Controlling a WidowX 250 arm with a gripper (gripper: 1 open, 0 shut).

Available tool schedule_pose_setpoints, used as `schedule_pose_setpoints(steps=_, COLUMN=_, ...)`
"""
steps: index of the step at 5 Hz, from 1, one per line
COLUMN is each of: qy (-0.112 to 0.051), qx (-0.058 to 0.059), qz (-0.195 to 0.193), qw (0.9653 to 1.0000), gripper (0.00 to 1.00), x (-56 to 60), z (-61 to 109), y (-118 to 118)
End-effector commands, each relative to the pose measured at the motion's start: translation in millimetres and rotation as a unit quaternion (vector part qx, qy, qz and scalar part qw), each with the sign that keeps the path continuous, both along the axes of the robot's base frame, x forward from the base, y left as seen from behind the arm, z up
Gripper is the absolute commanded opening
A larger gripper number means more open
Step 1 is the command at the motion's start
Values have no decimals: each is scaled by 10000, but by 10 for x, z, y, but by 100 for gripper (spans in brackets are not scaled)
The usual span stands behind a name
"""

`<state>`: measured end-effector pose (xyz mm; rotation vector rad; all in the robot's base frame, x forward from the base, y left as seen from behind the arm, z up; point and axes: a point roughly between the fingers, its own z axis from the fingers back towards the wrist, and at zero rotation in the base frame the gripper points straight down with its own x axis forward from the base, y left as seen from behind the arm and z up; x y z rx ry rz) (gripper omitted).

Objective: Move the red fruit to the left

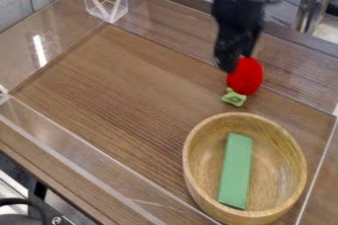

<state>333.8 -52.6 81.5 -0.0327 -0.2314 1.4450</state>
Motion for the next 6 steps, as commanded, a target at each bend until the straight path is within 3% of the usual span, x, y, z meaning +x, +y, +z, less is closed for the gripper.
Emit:
schedule_pose_setpoints(steps=1, qy=-290, qx=5, qz=-411, qw=9987, gripper=100, x=210, z=-40, y=-232)
schedule_pose_setpoints(steps=2, qy=-254, qx=-1, qz=-829, qw=9962, gripper=100, x=300, z=-232, y=-352)
schedule_pose_setpoints(steps=3, qy=-214, qx=-92, qz=-797, qw=9965, gripper=0, x=331, z=-342, y=-354)
schedule_pose_setpoints(steps=4, qy=-200, qx=-192, qz=-735, qw=9969, gripper=100, x=357, z=-394, y=-350)
schedule_pose_setpoints(steps=5, qy=-180, qx=-290, qz=-1118, qw=9932, gripper=100, x=313, z=-343, y=-295)
schedule_pose_setpoints(steps=6, qy=-155, qx=-321, qz=-1639, qw=9858, gripper=100, x=262, z=-261, y=-238)
